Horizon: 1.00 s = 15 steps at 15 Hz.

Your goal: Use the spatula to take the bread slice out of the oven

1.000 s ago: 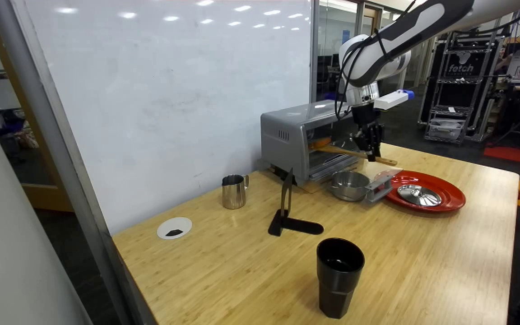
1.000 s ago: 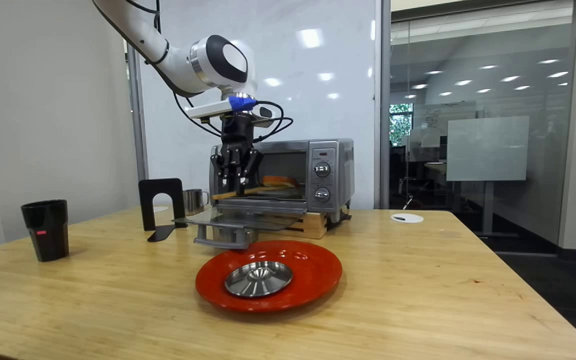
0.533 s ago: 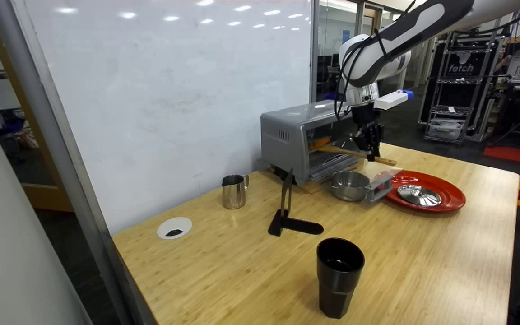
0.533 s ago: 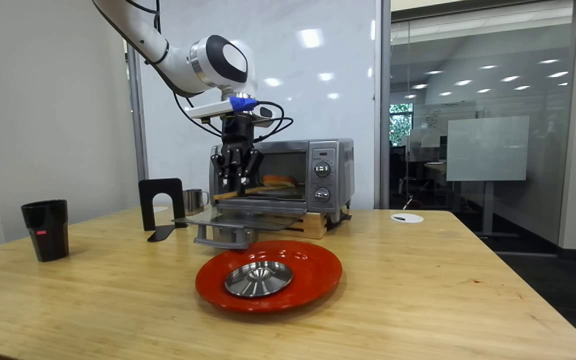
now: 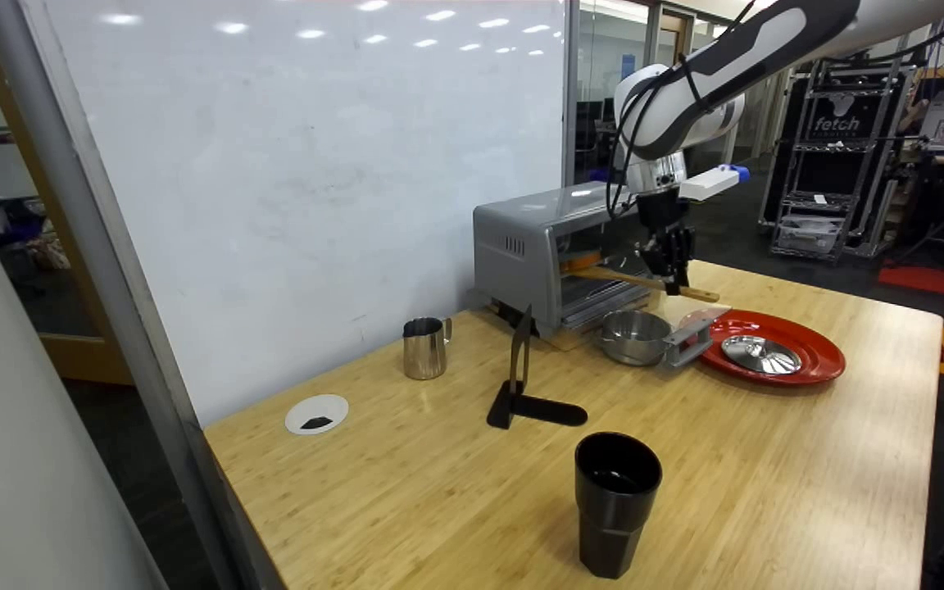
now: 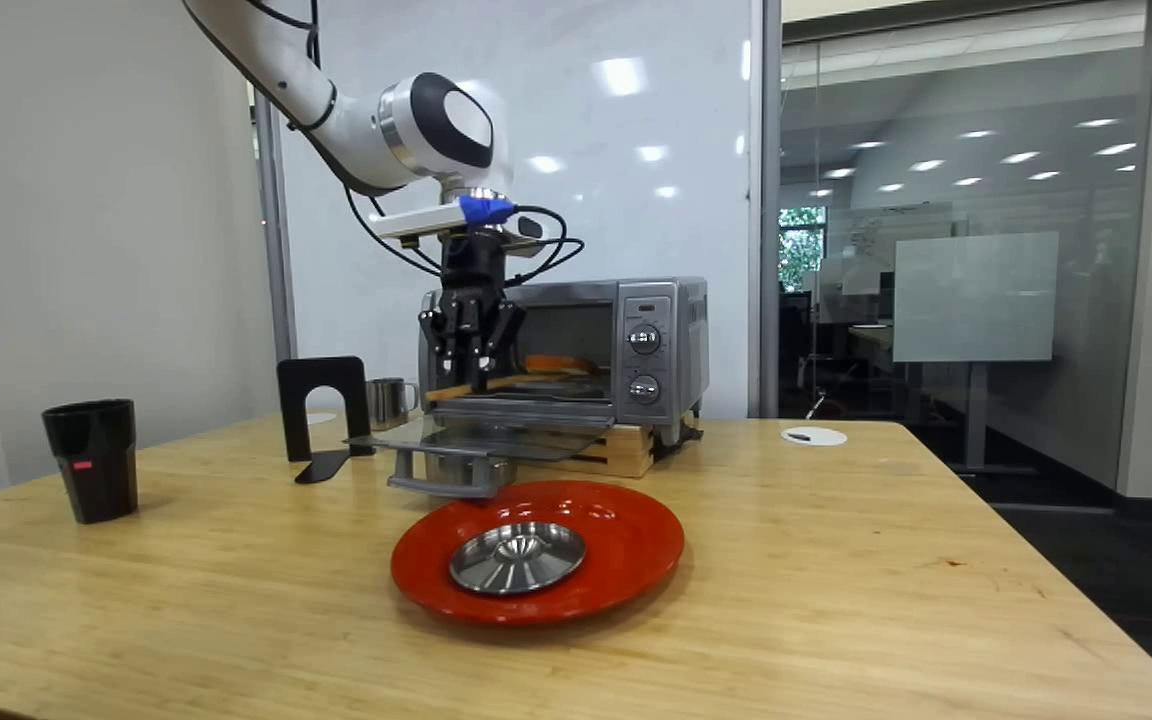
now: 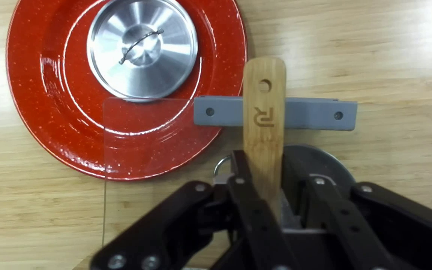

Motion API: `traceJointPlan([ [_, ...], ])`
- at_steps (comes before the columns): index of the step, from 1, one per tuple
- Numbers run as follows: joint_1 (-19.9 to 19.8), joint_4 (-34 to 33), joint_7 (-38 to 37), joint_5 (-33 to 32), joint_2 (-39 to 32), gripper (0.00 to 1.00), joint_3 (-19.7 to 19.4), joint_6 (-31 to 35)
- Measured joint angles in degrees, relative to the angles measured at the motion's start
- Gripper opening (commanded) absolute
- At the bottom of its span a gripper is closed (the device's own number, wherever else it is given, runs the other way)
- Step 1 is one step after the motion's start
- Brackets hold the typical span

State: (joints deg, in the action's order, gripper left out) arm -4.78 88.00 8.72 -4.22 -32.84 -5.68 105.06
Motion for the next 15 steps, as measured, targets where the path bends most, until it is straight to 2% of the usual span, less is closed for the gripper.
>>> traceJointPlan([
  [8, -0.1, -0.9, 0.0, 0.1, -0.8, 0.07, 0.2, -0.3],
  [15, -0.3, -5.2, 0.0, 0.1, -3.4, 0.07, 0.2, -1.9],
])
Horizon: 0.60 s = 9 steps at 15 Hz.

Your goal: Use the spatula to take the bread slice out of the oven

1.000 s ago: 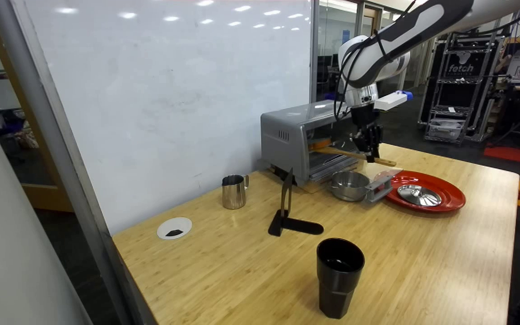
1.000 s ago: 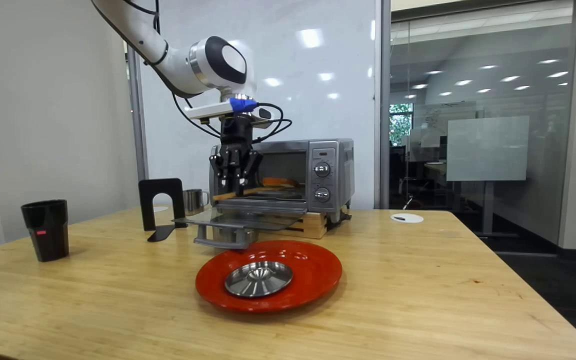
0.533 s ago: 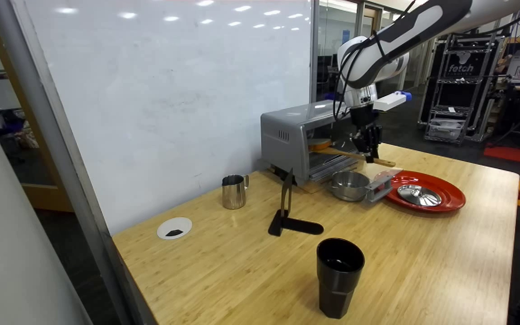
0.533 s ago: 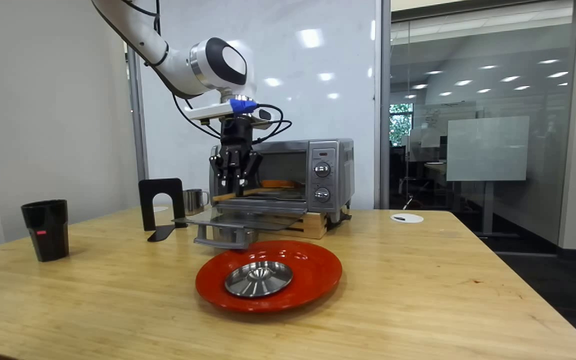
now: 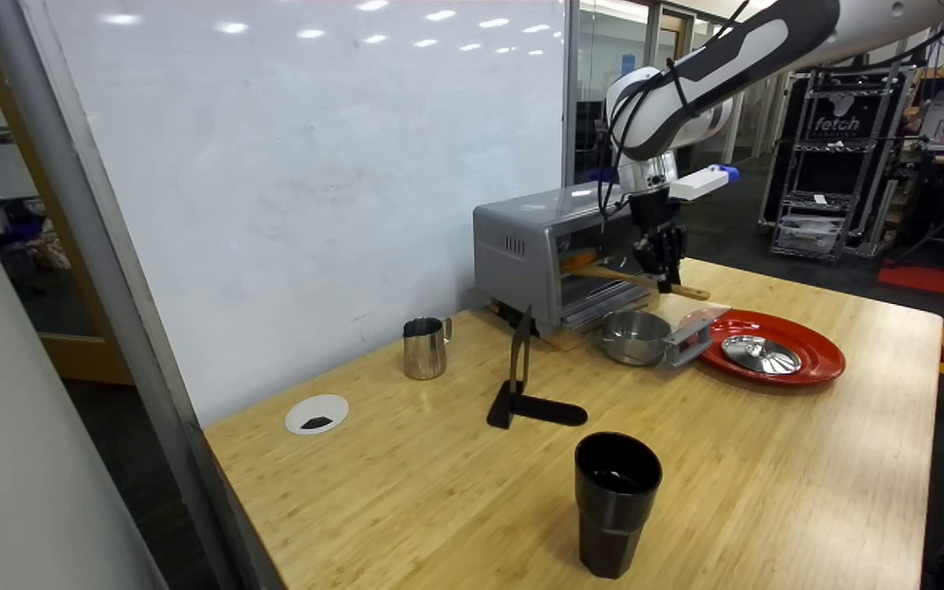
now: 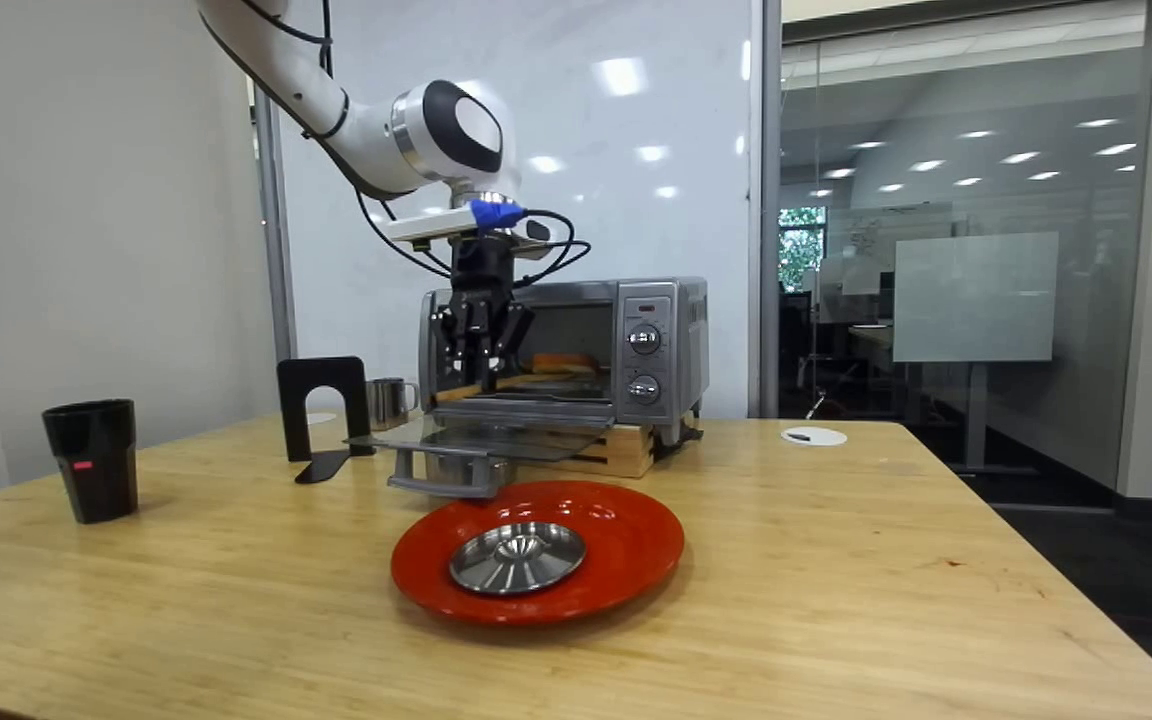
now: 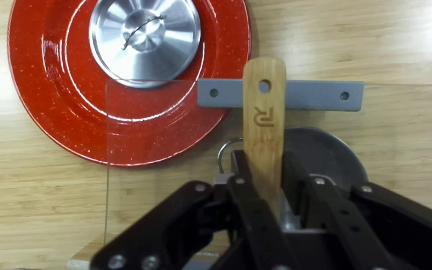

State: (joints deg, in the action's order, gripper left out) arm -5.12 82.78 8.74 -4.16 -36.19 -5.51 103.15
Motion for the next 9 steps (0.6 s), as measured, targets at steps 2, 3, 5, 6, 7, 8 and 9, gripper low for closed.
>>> traceJointPlan([
  [2, 0.0, -1.1, 0.0, 0.0, -0.7, 0.07, 0.0, -0.1],
  [3, 0.0, -1.4, 0.0, 0.0, -1.0, 0.07, 0.0, -0.2],
  [5, 0.0, -2.1, 0.0, 0.0, -1.4, 0.07, 0.1, -0.2],
  [6, 0.0, -2.5, 0.0, 0.0, -1.7, 0.07, 0.1, -0.3],
  [7, 0.0, -2.8, 0.0, 0.0, -2.0, 0.07, 0.1, -0.3],
  [8, 0.0, -3.1, 0.0, 0.0, -2.1, 0.07, 0.1, -0.3],
  [9, 0.0, -3.3, 0.0, 0.0, -2.2, 0.07, 0.1, -0.3],
])
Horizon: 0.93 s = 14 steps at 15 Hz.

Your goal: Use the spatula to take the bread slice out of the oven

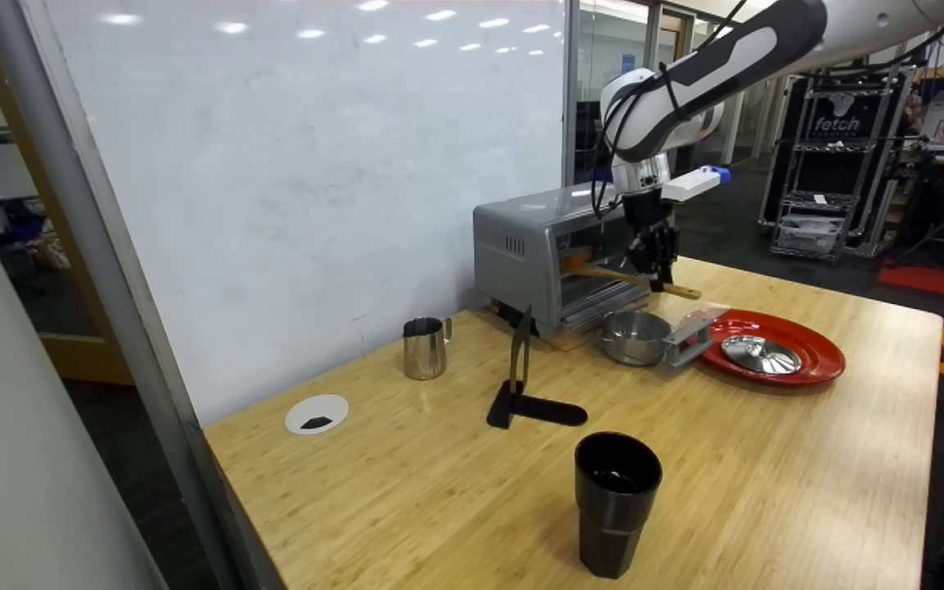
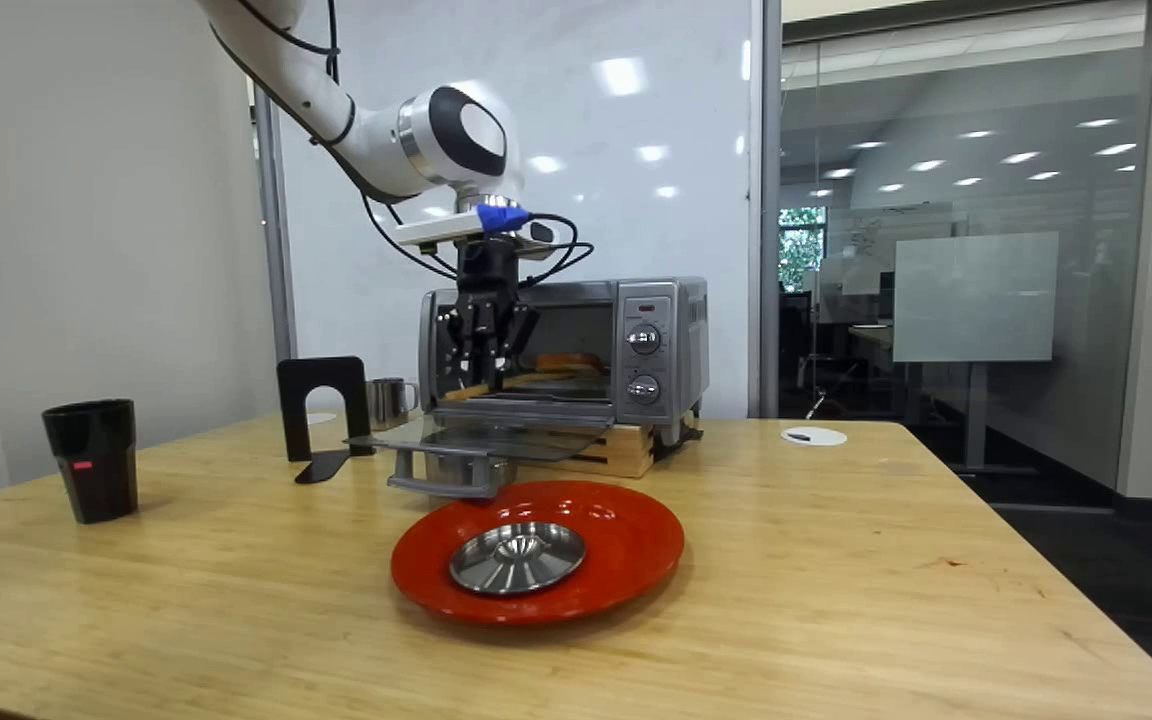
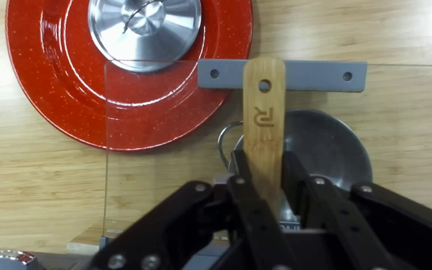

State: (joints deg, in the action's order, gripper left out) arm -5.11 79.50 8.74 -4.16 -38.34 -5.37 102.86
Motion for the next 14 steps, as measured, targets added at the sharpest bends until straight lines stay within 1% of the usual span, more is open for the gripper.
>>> traceJointPlan([
  [14, 0.0, -6.1, 0.0, 0.0, -2.4, 0.07, 0.2, -2.7],
])
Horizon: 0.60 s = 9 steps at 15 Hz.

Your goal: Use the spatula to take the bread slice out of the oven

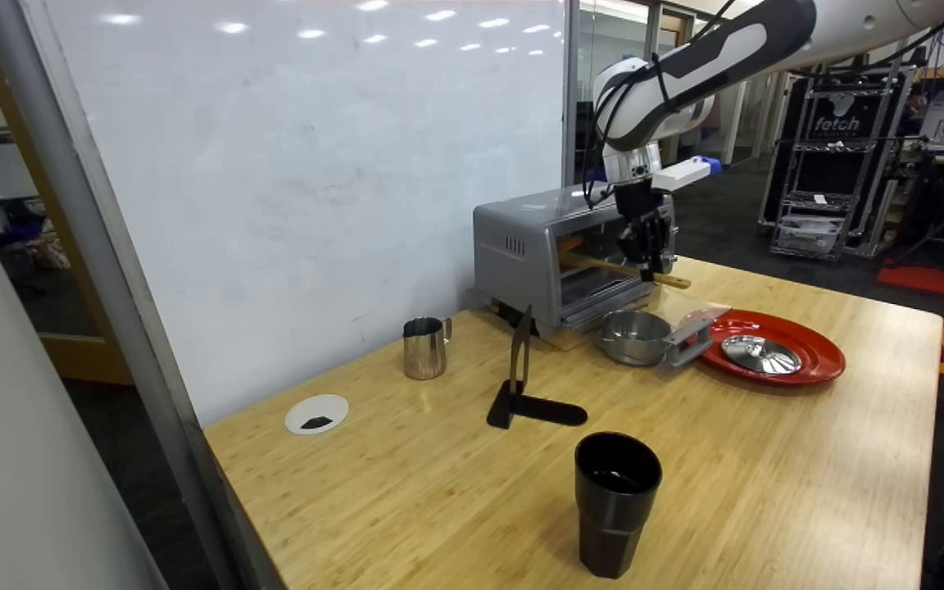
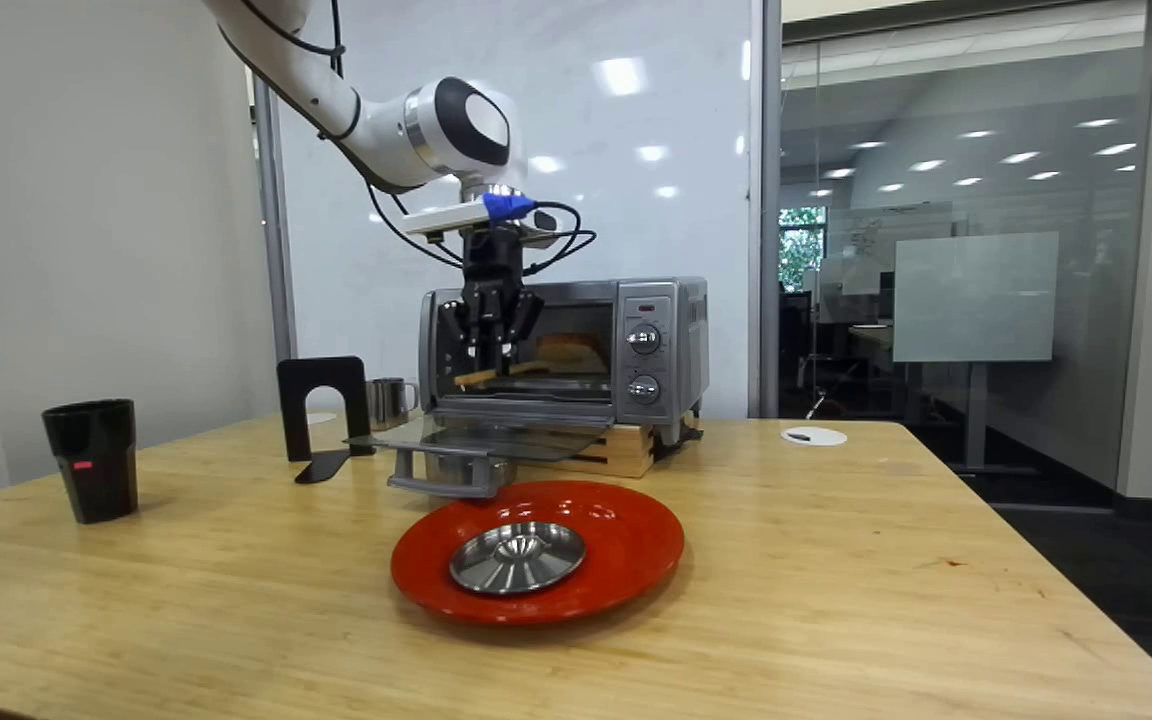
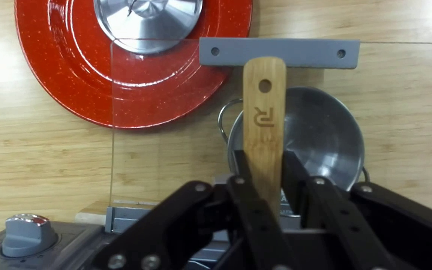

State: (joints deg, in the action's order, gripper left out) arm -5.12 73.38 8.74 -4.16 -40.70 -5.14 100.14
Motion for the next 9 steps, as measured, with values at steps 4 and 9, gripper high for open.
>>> traceJointPlan([
  [4, 0.0, -1.6, 0.0, 0.0, -1.2, 0.07, 0.0, -0.2],
  [9, 0.0, -3.3, 0.0, 0.0, -3.0, 0.07, 0.0, -1.5],
])
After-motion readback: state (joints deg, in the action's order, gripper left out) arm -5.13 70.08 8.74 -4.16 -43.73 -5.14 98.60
